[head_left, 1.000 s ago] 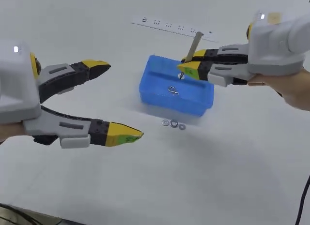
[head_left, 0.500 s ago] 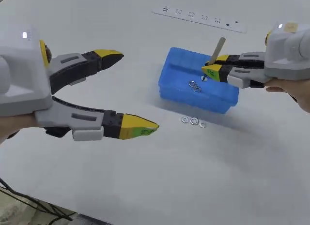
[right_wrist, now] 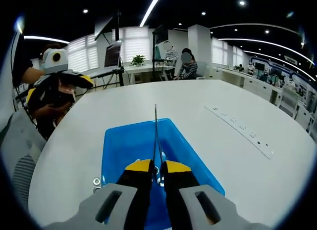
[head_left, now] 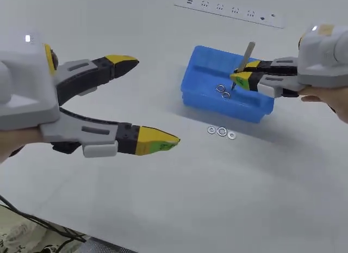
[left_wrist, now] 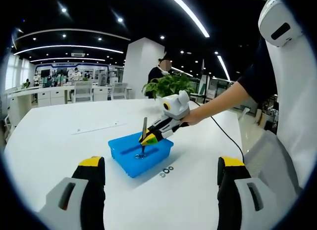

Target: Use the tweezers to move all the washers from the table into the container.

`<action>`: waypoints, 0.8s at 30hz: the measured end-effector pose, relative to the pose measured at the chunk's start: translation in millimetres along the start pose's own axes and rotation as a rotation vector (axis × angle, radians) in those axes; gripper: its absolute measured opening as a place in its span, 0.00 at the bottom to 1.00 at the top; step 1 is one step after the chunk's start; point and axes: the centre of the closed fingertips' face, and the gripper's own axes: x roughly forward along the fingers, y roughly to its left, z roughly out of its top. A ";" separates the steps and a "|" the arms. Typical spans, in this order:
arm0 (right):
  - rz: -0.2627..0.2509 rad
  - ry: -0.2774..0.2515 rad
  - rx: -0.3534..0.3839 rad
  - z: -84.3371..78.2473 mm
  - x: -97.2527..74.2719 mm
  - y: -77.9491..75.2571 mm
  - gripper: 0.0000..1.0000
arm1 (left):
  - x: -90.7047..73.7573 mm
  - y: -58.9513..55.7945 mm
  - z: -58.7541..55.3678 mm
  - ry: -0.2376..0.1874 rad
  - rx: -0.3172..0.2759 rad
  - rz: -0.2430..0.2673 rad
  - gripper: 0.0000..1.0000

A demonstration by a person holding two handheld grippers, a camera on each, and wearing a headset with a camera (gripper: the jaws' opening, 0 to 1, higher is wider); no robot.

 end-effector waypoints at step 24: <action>0.000 0.002 0.043 -4.5 -5.3 2.1 0.10 | -2.9 -9.3 1.0 0.008 0.001 -0.005 1.00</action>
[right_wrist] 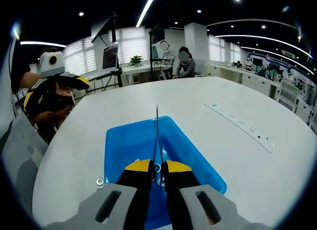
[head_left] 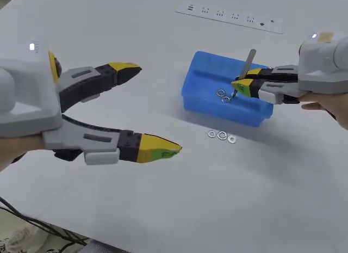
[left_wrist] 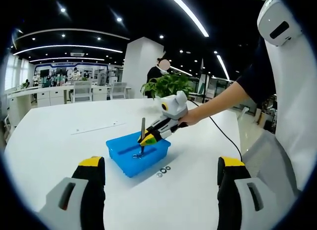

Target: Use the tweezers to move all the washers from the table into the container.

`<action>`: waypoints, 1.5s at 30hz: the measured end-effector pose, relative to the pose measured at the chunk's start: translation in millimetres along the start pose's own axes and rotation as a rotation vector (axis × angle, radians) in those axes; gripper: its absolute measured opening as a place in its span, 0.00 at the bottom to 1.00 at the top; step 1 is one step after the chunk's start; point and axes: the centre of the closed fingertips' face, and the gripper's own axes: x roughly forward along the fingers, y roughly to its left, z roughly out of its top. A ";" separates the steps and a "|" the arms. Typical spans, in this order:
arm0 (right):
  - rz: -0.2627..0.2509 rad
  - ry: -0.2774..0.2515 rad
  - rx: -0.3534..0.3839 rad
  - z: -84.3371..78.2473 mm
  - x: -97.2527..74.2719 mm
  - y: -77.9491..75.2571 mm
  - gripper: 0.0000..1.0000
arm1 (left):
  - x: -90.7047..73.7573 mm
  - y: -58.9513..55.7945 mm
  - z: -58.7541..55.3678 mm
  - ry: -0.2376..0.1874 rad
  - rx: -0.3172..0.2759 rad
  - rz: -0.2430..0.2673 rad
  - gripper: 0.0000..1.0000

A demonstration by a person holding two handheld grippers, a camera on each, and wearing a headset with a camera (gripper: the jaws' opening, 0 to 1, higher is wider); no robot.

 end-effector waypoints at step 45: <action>0.012 -0.037 0.005 2.9 2.0 6.0 0.10 | 1.0 -2.8 -3.2 0.008 -0.001 -0.009 1.00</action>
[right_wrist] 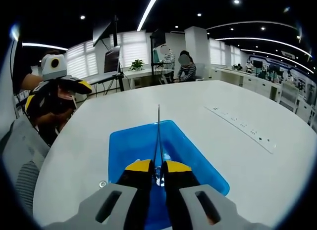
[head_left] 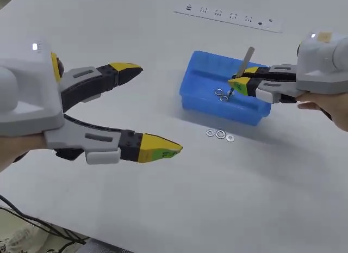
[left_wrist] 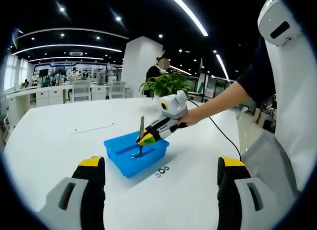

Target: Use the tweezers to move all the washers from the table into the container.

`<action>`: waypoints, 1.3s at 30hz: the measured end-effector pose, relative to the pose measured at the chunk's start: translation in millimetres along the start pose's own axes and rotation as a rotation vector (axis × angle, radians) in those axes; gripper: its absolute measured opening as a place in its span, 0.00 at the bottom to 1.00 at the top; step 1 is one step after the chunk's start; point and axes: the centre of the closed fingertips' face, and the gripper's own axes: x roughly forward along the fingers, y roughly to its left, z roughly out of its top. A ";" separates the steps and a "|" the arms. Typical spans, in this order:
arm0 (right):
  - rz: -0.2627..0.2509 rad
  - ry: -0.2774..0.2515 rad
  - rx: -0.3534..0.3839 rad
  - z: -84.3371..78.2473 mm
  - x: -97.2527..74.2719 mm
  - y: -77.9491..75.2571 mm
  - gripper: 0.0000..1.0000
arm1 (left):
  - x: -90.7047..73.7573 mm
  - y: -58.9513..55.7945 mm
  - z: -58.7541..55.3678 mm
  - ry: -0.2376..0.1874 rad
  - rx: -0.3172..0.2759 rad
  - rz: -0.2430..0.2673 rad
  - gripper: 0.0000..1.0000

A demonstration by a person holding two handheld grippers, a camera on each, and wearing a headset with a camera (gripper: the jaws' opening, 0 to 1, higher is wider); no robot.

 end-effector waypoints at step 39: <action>0.057 0.021 -0.107 15.2 -11.3 30.7 0.08 | 140.1 24.6 37.4 -0.003 0.172 -0.251 0.52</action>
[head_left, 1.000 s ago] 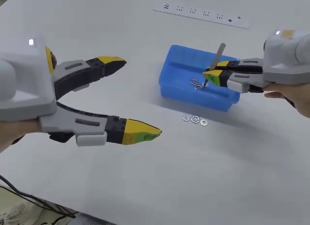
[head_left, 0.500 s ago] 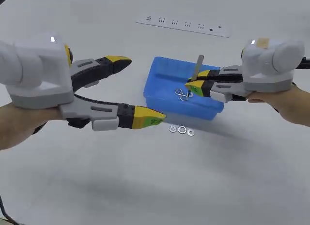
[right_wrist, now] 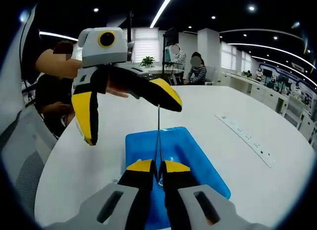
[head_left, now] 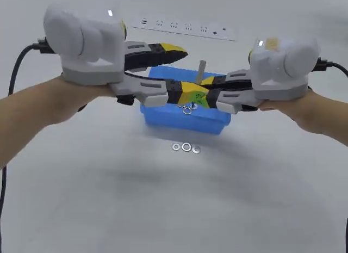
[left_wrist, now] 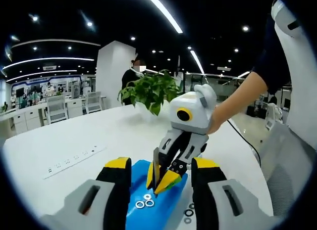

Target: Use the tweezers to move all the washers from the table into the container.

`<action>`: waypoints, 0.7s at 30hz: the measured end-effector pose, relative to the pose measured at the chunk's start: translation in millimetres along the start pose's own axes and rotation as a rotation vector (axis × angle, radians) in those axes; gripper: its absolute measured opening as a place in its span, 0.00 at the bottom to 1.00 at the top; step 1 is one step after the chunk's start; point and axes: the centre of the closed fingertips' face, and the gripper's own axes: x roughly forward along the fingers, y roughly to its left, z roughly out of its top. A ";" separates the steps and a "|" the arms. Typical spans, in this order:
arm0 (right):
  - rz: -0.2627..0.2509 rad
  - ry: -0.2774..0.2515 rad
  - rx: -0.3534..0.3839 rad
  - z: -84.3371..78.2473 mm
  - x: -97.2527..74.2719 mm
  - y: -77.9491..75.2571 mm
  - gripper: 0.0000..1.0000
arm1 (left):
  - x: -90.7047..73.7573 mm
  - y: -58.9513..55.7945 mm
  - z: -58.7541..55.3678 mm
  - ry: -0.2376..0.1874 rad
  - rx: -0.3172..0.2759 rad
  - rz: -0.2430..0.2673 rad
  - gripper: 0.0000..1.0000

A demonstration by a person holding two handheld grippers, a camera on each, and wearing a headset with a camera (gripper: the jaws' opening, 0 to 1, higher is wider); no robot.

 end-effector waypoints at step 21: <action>0.041 0.030 -0.067 1.2 -2.1 10.1 0.08 | -1.0 -6.9 5.2 0.047 0.036 -0.128 0.07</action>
